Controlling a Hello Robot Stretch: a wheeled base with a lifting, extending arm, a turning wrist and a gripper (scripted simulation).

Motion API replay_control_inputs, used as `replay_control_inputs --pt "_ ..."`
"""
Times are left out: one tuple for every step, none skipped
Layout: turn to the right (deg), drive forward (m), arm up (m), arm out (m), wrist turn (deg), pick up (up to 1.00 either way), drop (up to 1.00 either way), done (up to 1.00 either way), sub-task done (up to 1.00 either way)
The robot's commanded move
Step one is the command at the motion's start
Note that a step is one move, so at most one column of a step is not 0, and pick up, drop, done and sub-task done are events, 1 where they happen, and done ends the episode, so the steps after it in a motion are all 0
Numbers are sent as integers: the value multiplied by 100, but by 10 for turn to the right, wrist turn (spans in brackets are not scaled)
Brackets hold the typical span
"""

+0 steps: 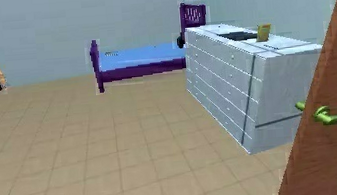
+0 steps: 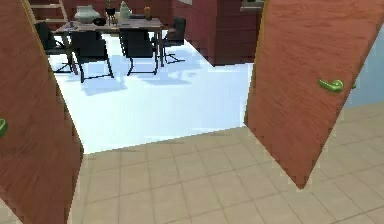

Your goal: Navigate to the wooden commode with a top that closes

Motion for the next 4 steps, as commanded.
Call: replay_control_inputs --pt "180 0 0 0 0 0 0 0 0" --pt "0 15 0 0 0 0 0 0 0" --pt "-450 0 0 0 0 0 0 0 0" --pt "-390 0 0 0 0 0 0 0 0"
